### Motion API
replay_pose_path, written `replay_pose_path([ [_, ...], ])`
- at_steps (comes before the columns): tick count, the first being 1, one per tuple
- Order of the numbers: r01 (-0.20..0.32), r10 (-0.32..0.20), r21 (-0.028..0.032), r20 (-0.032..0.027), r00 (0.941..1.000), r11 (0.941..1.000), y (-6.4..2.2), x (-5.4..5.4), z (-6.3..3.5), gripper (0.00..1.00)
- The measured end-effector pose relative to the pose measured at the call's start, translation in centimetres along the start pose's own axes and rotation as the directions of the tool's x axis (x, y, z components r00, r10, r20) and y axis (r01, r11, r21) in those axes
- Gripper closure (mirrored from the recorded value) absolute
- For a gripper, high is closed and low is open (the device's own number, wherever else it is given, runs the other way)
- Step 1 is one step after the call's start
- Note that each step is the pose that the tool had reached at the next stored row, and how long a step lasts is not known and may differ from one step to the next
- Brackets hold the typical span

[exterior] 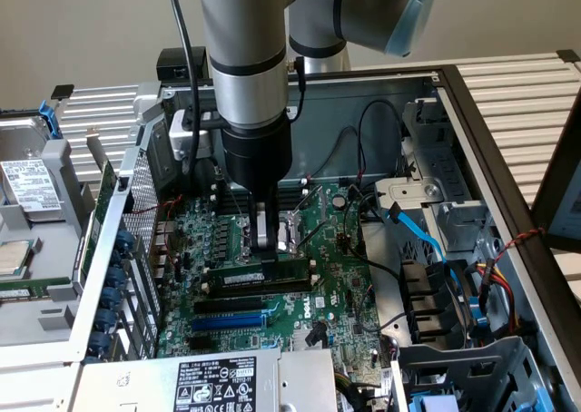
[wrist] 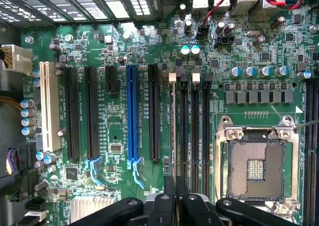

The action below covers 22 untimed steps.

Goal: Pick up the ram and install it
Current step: 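Insert the ram into the slot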

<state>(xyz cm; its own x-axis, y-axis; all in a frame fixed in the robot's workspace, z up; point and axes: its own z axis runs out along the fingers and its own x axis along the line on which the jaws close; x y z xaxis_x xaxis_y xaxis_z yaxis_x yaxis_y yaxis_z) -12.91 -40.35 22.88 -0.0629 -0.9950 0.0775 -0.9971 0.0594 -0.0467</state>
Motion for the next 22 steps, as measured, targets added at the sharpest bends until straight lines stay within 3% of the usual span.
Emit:
replay_pose_path([
  [19,0.000,0.000,0.0003,0.0001,1.0000,1.0000,0.06,-0.03,0.38,0.87],
  [21,0.000,0.000,-0.0048,-0.0002,1.0000,1.0000,0.09,-0.03,0.39,0.85],
  [22,0.001,-0.001,-0.0131,-0.0006,1.0000,0.9999,0.09,-0.04,0.40,0.85],
])
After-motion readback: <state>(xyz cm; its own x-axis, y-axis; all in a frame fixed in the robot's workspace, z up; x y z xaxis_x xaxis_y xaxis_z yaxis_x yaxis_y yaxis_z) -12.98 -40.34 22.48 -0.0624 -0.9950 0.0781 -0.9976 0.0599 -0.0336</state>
